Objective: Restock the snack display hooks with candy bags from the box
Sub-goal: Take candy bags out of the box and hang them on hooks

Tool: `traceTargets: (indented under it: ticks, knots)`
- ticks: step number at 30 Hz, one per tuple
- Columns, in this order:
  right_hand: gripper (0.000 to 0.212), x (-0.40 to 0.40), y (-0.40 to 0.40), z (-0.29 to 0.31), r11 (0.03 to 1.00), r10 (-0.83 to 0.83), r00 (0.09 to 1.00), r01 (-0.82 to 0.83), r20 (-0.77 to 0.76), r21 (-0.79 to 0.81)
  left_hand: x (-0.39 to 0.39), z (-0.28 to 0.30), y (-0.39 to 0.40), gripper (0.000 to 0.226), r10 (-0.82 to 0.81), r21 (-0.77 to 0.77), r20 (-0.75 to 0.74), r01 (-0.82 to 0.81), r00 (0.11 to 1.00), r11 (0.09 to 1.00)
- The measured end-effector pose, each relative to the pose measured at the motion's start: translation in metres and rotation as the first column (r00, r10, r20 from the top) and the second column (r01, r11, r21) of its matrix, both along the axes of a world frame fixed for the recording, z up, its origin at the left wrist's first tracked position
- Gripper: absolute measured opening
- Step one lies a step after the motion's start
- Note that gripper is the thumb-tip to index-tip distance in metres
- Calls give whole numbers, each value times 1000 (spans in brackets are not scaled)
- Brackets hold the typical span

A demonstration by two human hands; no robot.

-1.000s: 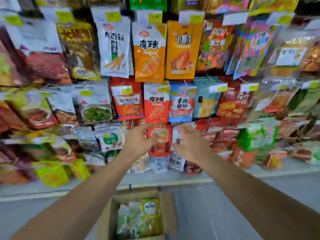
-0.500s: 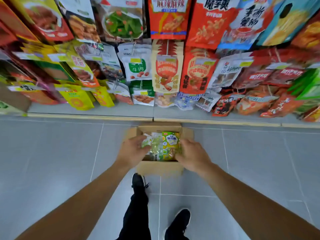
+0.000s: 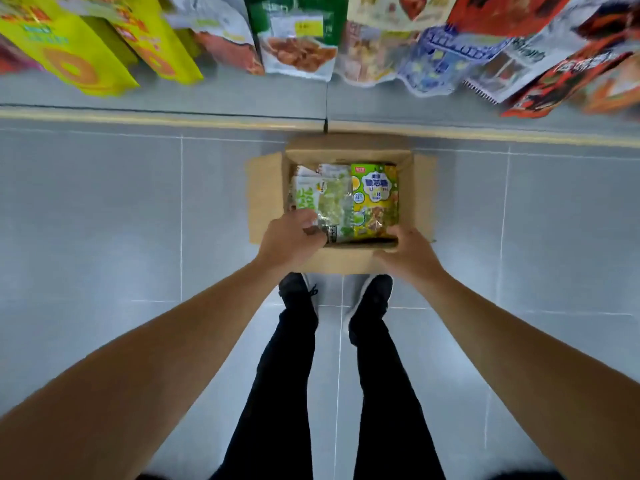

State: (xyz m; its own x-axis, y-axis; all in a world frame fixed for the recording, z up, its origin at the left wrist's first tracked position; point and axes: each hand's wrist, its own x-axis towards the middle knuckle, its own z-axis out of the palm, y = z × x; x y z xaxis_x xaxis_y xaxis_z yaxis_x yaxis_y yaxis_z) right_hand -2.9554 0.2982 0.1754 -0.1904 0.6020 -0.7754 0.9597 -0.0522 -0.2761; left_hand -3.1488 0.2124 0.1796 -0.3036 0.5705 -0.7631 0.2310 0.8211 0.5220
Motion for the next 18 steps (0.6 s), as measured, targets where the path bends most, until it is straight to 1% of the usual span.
traceTargets:
  ticks: [2,7,10,11,13,15,16,18]
  knots:
    - [59,0,7,-40,999,-37,999,37,-4,-31,5,-39,8,47,1,-14,20,-1,1000,1000]
    - [57,13,30,-165,995,-68,998,68,5,-73,31,-161,30,48,43,-82,66,-38,997,996]
    - [38,18,48,-233,994,-56,998,58,19,-95,45,-231,44,52,29,-113,88,-19,996,993]
    - [35,20,54,-254,995,-48,999,49,18,-81,49,-252,47,54,26,-116,100,-15,995,993]
    - [42,26,69,-308,997,-47,999,47,-2,-66,62,-301,58,53,37,-132,110,-23,993,991]
    - [45,31,81,-350,994,-96,995,95,-14,-62,72,-341,70,51,73,-135,112,-58,991,989]
    - [45,33,85,-367,992,-114,994,113,-1,-55,78,-359,76,52,87,-131,111,-72,990,989]
    - [57,38,91,-392,988,-149,988,150,25,-36,86,-386,88,56,101,-108,107,-89,989,990]
